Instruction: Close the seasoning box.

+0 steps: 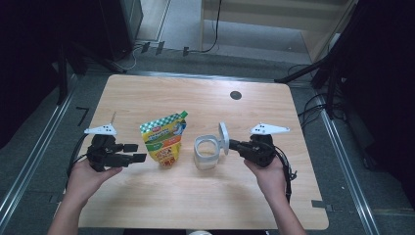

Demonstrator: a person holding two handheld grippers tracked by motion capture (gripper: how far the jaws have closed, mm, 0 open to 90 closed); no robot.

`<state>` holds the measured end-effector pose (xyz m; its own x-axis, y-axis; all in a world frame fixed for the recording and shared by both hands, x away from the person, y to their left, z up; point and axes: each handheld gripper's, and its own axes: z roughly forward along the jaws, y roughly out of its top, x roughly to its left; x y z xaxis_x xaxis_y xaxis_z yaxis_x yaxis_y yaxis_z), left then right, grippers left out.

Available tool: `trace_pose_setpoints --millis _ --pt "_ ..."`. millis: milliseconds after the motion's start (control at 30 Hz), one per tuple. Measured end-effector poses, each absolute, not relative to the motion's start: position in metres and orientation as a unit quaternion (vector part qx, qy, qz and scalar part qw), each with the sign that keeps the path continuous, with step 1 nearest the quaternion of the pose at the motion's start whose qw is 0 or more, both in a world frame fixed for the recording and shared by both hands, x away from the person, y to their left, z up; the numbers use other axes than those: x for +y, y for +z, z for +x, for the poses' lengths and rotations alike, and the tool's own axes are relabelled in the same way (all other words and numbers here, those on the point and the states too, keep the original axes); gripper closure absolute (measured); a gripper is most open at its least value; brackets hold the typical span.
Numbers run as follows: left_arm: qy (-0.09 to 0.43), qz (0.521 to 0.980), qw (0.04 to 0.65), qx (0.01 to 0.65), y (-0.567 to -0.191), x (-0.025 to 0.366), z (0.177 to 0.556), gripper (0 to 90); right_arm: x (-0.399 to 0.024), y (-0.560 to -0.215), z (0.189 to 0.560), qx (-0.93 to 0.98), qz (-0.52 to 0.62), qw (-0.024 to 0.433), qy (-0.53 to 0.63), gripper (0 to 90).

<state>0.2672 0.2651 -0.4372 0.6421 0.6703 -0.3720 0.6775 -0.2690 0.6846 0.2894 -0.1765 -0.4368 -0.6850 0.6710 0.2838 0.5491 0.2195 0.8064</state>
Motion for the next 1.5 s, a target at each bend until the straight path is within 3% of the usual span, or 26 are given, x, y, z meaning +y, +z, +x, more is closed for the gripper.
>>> trace_pose_setpoints --millis 900,1500 --pt "-0.002 0.800 0.426 0.423 -0.439 0.264 0.269 37.4 -0.166 -0.434 0.281 0.788 0.374 0.066 0.485 88.6" --pt "0.010 0.803 0.423 0.420 -0.440 0.261 0.268 36.3 -0.194 -0.437 0.285 0.778 0.376 0.081 0.497 49.9"
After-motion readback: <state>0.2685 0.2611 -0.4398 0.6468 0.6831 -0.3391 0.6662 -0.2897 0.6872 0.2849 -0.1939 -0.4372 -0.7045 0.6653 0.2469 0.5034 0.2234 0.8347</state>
